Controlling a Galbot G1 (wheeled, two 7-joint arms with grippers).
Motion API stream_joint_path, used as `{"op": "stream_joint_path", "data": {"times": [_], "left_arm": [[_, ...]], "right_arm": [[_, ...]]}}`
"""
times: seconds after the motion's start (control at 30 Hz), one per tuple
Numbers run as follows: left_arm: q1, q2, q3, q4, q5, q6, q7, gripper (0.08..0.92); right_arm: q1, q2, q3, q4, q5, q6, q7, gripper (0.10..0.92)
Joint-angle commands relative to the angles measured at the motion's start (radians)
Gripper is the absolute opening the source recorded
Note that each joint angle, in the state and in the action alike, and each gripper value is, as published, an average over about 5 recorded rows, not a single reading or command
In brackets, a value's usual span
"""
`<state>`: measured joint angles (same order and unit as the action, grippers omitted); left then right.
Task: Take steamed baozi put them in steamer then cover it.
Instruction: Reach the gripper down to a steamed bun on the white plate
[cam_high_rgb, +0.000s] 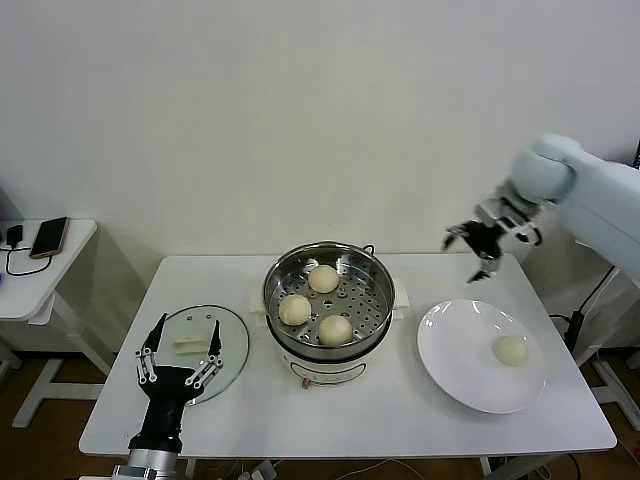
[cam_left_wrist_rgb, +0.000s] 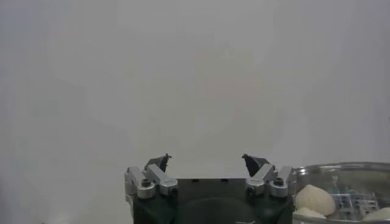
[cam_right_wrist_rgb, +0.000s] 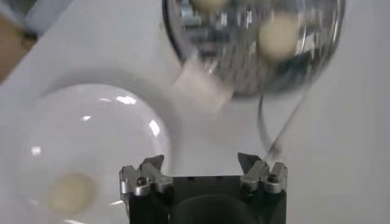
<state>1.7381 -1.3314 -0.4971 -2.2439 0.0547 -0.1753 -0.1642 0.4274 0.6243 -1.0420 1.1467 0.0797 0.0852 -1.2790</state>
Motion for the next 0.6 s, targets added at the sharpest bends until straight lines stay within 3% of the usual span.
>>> {"op": "stream_joint_path", "data": {"times": [0.03,0.2,0.6], "left_arm": [[0.005,-0.002,-0.001,-0.002,0.002,0.009,0.001,0.823],[0.012,-0.004,-0.005,-0.006,0.006,0.015,0.0,0.823],[0.023,-0.01,-0.008,-0.008,0.006,0.012,0.0,0.823]], "right_arm": [[-0.216,-0.098,0.093,-0.14,-0.017,-0.105,0.012,0.823],[-0.332,-0.067,0.169,-0.193,-0.115,-0.063,0.027,0.823],[-0.465,-0.004,0.264,-0.241,-0.155,-0.045,0.06,0.823]]}}
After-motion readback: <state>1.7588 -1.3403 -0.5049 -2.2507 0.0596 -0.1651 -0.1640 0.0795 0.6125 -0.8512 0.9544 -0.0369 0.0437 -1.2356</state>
